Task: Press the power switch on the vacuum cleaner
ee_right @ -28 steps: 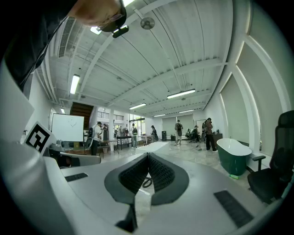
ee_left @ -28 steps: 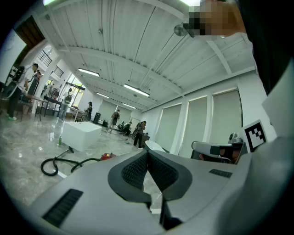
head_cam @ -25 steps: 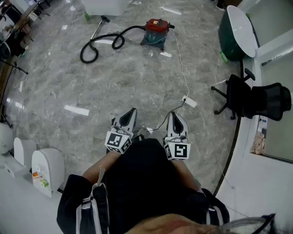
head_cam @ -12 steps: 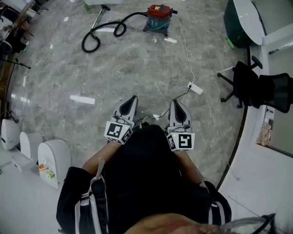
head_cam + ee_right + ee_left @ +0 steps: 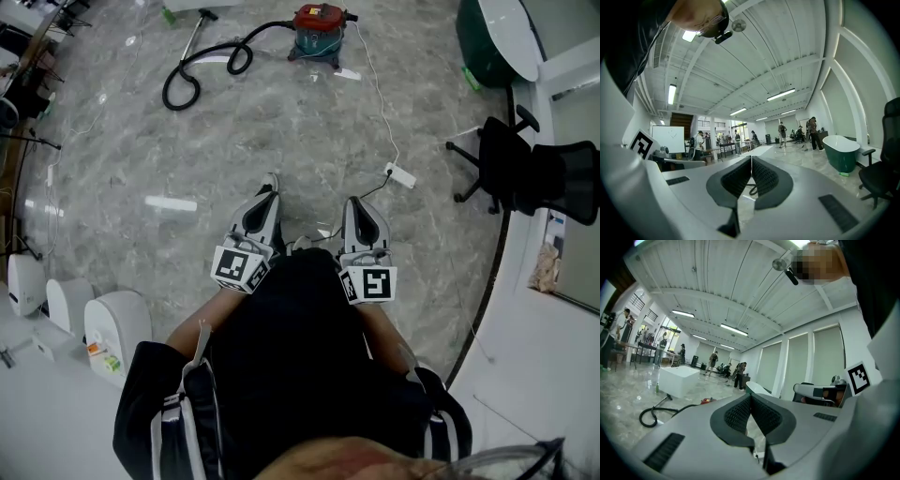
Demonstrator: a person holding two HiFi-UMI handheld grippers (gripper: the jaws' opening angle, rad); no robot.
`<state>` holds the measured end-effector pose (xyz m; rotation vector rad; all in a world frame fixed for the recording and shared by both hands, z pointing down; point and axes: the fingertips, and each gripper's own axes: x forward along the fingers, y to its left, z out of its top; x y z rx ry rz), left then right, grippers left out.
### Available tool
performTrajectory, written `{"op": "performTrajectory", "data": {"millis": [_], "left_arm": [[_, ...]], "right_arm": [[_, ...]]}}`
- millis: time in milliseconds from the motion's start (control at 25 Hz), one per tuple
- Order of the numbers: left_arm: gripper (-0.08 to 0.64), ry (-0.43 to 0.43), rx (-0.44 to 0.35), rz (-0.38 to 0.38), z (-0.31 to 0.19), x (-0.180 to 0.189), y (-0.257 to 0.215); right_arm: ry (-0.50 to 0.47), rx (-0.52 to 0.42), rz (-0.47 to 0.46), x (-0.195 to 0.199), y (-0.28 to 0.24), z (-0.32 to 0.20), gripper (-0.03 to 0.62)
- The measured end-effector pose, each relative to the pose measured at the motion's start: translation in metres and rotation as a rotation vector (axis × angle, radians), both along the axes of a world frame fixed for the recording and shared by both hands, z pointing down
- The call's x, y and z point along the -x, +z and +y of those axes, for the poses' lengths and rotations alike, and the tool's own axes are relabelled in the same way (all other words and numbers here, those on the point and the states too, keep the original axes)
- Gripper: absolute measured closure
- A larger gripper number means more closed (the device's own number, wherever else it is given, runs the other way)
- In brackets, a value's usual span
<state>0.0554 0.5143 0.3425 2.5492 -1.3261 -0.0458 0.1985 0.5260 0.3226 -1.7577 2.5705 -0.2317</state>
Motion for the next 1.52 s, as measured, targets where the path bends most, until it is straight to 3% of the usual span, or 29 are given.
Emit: {"op": "performTrajectory", "data": {"millis": [400, 720, 920, 1080, 1360, 1520], "left_arm": [[0.541, 0.088, 0.013, 0.051, -0.073, -0.013, 0.017], [0.541, 0.115, 0.038, 0.061, -0.183, 0.001, 0.020], [0.541, 0.078, 0.096, 0.076, -0.253, 0.035, 0.021], [0.541, 0.057, 0.089, 0.094, -0.305, 0.058, 0.016], [0.541, 0.006, 0.137, 0.149, -0.378, 0.099, 0.010], [0.541, 0.033, 0.086, 0.168, -0.410, 0.111, 0.011]], "right_arm": [[0.101, 0.041, 0.027, -0.010, 0.013, -0.053, 0.572], [0.143, 0.101, 0.048, 0.000, 0.014, -0.171, 0.572], [0.091, 0.104, 0.061, 0.044, -0.003, -0.255, 0.572], [0.051, 0.099, 0.074, 0.081, -0.013, -0.314, 0.572], [-0.002, 0.115, 0.115, 0.131, -0.017, -0.385, 0.572], [0.004, 0.096, 0.119, 0.146, -0.025, -0.414, 0.572]]}}
